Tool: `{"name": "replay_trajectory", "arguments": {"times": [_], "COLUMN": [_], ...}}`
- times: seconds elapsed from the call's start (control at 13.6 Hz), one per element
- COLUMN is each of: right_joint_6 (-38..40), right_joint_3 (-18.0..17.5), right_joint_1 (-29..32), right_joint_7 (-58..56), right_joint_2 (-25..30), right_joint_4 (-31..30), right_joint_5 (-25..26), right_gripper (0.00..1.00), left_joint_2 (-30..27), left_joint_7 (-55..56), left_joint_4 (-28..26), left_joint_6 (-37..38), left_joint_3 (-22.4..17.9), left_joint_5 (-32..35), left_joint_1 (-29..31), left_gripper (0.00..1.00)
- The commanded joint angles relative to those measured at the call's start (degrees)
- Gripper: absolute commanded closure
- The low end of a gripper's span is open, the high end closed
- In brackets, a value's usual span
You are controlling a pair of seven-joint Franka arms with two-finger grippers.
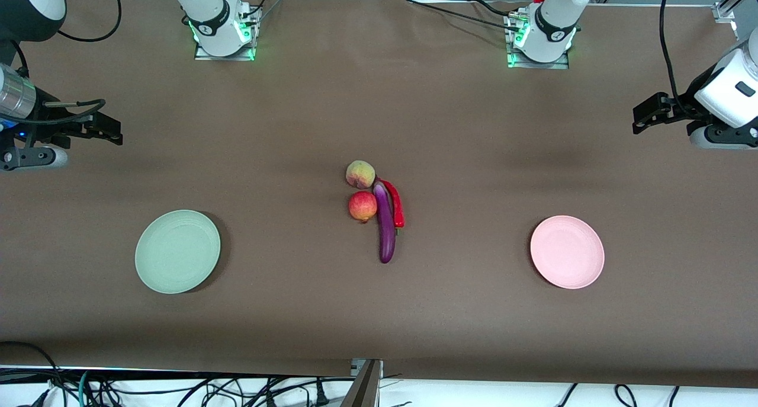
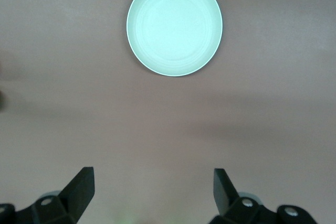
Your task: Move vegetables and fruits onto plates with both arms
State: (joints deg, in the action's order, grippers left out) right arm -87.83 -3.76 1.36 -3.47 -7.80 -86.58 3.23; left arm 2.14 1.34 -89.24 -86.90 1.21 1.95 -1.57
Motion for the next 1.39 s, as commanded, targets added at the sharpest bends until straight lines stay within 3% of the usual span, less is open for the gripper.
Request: {"name": "replay_trajectory", "arguments": {"times": [0.0, 1.32], "right_joint_6": [0.3, 0.2], "right_joint_3": [-0.1, -0.2], "right_joint_1": [0.3, 0.2], "right_joint_7": [-0.9, -0.9], "right_joint_2": [-0.5, -0.5], "right_joint_4": [1.3, 1.3], "right_joint_5": [-0.8, -0.8], "right_gripper": [0.0, 0.0], "left_joint_2": [0.6, 0.6], "left_joint_7": [-0.7, -0.8], "left_joint_4": [1.3, 2.0], "left_joint_6": [0.8, 0.3], "left_joint_3": [0.0, 0.6], "left_joint_5": [0.6, 0.6], "left_joint_1": [0.2, -0.7], "left_gripper": [0.0, 0.0]}}
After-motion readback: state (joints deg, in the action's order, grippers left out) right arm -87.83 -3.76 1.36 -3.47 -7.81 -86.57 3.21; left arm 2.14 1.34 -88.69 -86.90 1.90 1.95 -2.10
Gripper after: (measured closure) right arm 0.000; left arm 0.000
